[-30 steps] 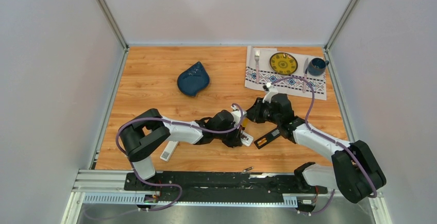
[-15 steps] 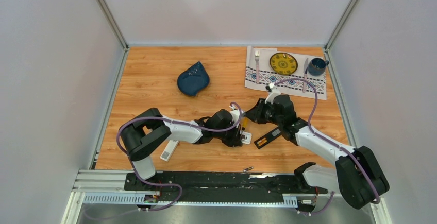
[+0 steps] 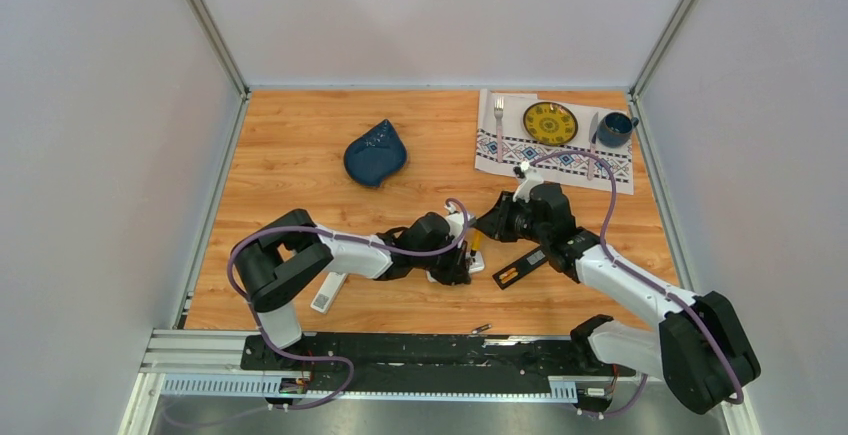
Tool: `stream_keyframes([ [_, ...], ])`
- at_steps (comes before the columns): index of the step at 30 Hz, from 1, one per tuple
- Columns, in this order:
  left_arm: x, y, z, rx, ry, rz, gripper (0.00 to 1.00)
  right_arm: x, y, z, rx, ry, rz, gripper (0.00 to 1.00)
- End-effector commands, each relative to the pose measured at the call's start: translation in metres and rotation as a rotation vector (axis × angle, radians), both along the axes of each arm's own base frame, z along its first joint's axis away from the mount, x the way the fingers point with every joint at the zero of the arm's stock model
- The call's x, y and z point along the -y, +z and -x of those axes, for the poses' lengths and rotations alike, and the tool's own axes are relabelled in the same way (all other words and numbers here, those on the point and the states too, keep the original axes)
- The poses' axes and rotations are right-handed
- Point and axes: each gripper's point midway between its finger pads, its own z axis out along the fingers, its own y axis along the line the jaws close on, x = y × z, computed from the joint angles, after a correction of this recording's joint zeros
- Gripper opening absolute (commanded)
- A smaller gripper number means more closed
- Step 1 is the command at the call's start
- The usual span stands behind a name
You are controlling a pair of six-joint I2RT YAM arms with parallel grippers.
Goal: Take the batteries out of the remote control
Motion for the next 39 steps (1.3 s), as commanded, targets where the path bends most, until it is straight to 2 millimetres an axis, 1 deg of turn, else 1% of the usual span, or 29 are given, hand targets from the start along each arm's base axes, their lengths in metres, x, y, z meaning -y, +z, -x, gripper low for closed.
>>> stream_keyframes([
  [1, -0.058, -0.053, 0.012, -0.027, 0.031, -0.245, 0.01, -0.013, 0.018, 0.005, 0.004, 0.055, -0.034, 0.0],
  [2, -0.056, -0.044, 0.01, -0.009, 0.027, -0.222, 0.01, -0.014, 0.022, 0.003, 0.012, 0.054, -0.034, 0.0],
  [4, -0.054, -0.035, 0.01, 0.012, 0.019, -0.191, 0.07, -0.014, 0.027, 0.0, 0.027, 0.054, -0.031, 0.0],
  [5, -0.051, -0.021, 0.008, 0.039, 0.017, -0.156, 0.1, -0.014, 0.031, -0.002, 0.034, 0.05, -0.032, 0.0],
  [6, -0.051, -0.015, 0.008, 0.053, 0.017, -0.14, 0.17, -0.014, 0.034, -0.002, 0.043, 0.05, -0.033, 0.0],
  [7, -0.051, -0.007, 0.006, 0.072, 0.02, -0.124, 0.21, -0.015, 0.036, -0.003, 0.049, 0.049, -0.036, 0.0],
  [8, -0.048, 0.011, 0.003, 0.105, 0.028, -0.081, 0.25, -0.015, 0.038, -0.004, 0.05, 0.048, -0.038, 0.0],
  [9, -0.051, 0.016, 0.002, 0.123, 0.039, -0.074, 0.32, -0.015, 0.041, -0.005, 0.058, 0.047, -0.041, 0.0],
  [10, -0.053, 0.023, 0.0, 0.139, 0.051, -0.065, 0.35, -0.015, 0.042, -0.006, 0.062, 0.045, -0.041, 0.0],
  [11, -0.054, 0.038, -0.004, 0.166, 0.067, -0.035, 0.38, -0.015, 0.044, -0.007, 0.065, 0.042, -0.041, 0.0],
  [13, -0.063, 0.045, -0.006, 0.174, 0.093, -0.033, 0.46, -0.014, 0.044, -0.008, 0.068, 0.039, -0.039, 0.0],
  [14, -0.067, 0.055, -0.011, 0.189, 0.116, -0.011, 0.47, -0.014, 0.044, -0.009, 0.071, 0.036, -0.035, 0.0],
  [16, -0.078, 0.056, -0.012, 0.182, 0.144, -0.008, 0.52, -0.014, 0.045, -0.009, 0.076, 0.036, -0.033, 0.0],
  [17, -0.083, 0.065, -0.018, 0.19, 0.169, 0.016, 0.52, -0.014, 0.044, -0.01, 0.076, 0.036, -0.029, 0.0],
  [18, -0.091, 0.059, -0.016, 0.17, 0.187, 0.012, 0.55, -0.014, 0.044, -0.01, 0.075, 0.036, -0.028, 0.0],
  [20, -0.102, 0.063, -0.023, 0.157, 0.223, 0.038, 0.58, -0.014, 0.043, -0.012, 0.073, 0.032, -0.025, 0.0],
  [21, -0.108, 0.057, -0.021, 0.136, 0.234, 0.038, 0.58, -0.014, 0.043, -0.013, 0.074, 0.031, -0.025, 0.0],
  [23, -0.117, 0.058, -0.027, 0.121, 0.265, 0.065, 0.58, -0.014, 0.042, -0.014, 0.073, 0.029, -0.022, 0.0],
  [24, -0.121, 0.051, -0.025, 0.096, 0.275, 0.063, 0.58, -0.014, 0.042, -0.014, 0.075, 0.028, -0.02, 0.0],
  [26, -0.125, 0.051, -0.028, 0.08, 0.289, 0.092, 0.58, -0.014, 0.043, -0.015, 0.077, 0.025, -0.02, 0.0],
  [27, -0.127, 0.047, -0.027, 0.066, 0.297, 0.092, 0.58, -0.013, 0.045, -0.015, 0.082, 0.025, -0.02, 0.0],
  [31, -0.127, 0.045, -0.029, 0.059, 0.29, 0.099, 0.58, -0.006, 0.046, -0.021, 0.09, -0.007, -0.015, 0.0],
  [32, -0.125, 0.042, -0.027, 0.047, 0.275, 0.093, 0.58, -0.002, 0.041, -0.019, 0.065, -0.013, -0.001, 0.0],
  [33, -0.123, 0.044, -0.029, 0.051, 0.256, 0.093, 0.58, 0.003, 0.039, -0.021, 0.06, -0.029, 0.003, 0.0],
  [35, -0.121, 0.036, -0.024, 0.022, 0.217, 0.063, 0.57, 0.009, 0.037, -0.021, 0.053, -0.04, 0.009, 0.0],
  [36, -0.117, 0.039, -0.027, 0.036, 0.193, 0.059, 0.55, 0.014, 0.033, -0.022, 0.046, -0.056, 0.014, 0.0],
  [38, -0.116, 0.037, -0.026, 0.047, 0.169, 0.016, 0.53, 0.021, 0.033, -0.022, 0.044, -0.068, 0.013, 0.0],
  [39, -0.111, 0.046, -0.032, 0.109, 0.136, 0.004, 0.53, 0.026, 0.032, -0.024, 0.04, -0.086, 0.013, 0.0],
])
